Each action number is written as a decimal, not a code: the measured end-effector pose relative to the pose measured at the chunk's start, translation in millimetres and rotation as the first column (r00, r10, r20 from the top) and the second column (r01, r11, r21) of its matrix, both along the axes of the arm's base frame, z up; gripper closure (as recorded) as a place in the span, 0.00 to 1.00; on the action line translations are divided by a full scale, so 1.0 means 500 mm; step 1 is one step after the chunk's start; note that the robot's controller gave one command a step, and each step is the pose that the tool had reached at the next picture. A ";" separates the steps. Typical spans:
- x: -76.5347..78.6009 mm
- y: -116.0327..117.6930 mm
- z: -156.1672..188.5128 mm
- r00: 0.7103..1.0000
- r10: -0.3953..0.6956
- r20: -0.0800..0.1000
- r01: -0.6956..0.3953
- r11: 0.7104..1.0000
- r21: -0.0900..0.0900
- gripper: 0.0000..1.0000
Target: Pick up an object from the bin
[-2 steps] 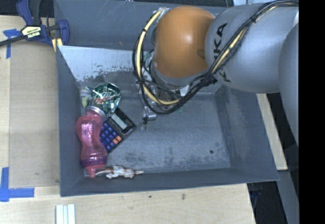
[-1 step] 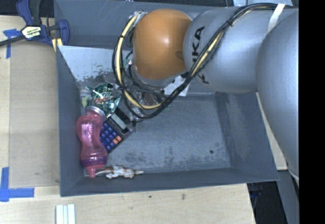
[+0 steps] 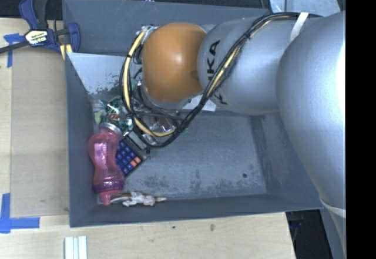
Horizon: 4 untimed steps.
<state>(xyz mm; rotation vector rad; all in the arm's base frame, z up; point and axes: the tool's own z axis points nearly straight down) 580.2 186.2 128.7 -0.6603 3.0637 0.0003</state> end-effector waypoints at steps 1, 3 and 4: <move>-0.061 0.096 -0.092 0.991 0.122 0.060 -0.122 0.992 0.000 0.00; -0.081 0.110 -0.096 0.990 0.136 0.026 -0.136 0.991 0.007 1.00; -0.083 0.109 -0.088 0.990 0.136 0.023 -0.136 0.991 0.006 1.00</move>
Offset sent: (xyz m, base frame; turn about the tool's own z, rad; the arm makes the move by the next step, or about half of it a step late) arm -0.0281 0.0536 -0.0587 -0.1779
